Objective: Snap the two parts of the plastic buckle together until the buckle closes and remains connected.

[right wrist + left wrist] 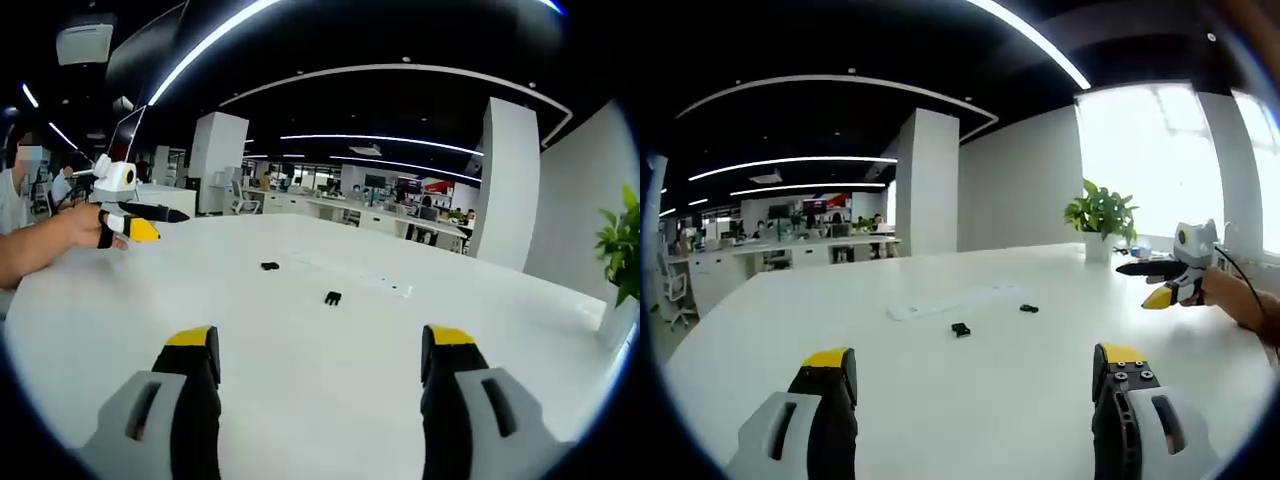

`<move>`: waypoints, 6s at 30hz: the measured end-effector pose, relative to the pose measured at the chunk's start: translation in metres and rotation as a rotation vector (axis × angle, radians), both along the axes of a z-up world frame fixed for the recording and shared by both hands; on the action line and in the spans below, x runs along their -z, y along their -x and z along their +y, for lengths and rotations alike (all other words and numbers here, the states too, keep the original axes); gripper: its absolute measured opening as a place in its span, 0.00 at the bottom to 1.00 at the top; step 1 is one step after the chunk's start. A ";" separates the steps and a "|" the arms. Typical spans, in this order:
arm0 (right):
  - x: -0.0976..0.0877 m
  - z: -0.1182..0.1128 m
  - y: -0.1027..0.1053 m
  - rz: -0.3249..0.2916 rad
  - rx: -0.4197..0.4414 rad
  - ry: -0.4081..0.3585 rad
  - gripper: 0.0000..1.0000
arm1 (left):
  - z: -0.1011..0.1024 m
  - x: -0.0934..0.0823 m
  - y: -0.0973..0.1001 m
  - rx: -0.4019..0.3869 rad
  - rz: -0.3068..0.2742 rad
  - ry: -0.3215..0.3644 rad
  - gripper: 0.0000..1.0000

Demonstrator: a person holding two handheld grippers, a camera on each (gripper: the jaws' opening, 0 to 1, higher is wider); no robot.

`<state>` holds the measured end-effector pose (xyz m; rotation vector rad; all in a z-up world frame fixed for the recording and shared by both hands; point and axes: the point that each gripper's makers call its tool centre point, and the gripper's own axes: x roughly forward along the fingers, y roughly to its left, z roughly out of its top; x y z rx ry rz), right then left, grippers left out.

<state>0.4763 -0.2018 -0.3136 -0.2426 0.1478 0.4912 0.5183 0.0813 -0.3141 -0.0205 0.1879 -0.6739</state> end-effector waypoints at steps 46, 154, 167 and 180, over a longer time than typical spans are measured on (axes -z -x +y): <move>-0.002 -0.002 -0.001 0.008 0.015 -0.013 0.85 | 0.001 0.011 -0.002 -0.017 0.023 -0.061 1.00; 0.009 0.011 -0.037 0.100 0.026 -0.074 0.81 | -0.028 0.017 -0.031 -0.013 0.084 -0.041 1.00; 0.007 0.009 -0.041 0.099 0.032 -0.066 0.81 | -0.041 0.015 -0.037 0.007 0.083 -0.052 1.00; 0.009 0.015 -0.051 0.105 0.020 -0.054 0.81 | -0.034 0.023 -0.047 0.006 0.111 -0.054 1.00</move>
